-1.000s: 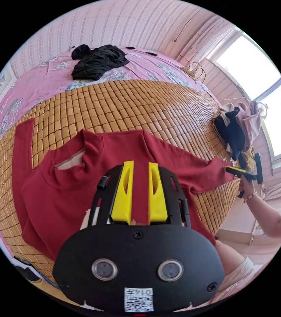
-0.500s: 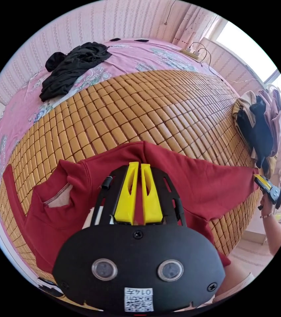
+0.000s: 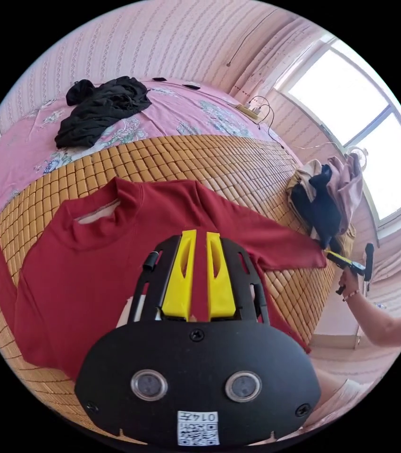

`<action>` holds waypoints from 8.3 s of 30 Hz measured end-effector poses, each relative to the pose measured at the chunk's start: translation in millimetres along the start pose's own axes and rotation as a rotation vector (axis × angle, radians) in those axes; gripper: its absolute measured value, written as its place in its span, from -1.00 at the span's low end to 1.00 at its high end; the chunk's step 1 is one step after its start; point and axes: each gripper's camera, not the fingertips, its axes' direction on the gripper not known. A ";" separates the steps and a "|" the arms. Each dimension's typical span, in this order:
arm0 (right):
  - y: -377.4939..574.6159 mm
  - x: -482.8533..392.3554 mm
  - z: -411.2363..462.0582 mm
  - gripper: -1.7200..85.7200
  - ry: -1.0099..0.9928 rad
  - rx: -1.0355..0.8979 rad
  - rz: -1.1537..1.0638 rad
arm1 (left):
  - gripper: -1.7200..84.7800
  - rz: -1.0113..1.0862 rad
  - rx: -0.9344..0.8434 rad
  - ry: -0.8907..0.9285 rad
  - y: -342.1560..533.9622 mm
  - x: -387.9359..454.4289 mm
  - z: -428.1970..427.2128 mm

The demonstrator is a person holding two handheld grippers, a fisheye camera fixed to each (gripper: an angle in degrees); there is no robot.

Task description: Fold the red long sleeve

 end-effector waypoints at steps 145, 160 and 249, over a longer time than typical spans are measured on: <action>294.4 -845.1 102.1 -0.76 -0.819 -0.232 -1.673 | -0.73 -1.098 0.398 -0.571 509.6 -197.2 -327.9; 157.6 -728.8 68.3 -0.93 -1.094 -0.278 -1.268 | -0.96 -0.673 0.516 -0.441 430.5 -149.7 -332.9; 12.6 30.2 -19.5 -0.75 -0.137 -0.140 0.015 | -0.82 0.372 -0.161 0.061 173.7 188.2 91.8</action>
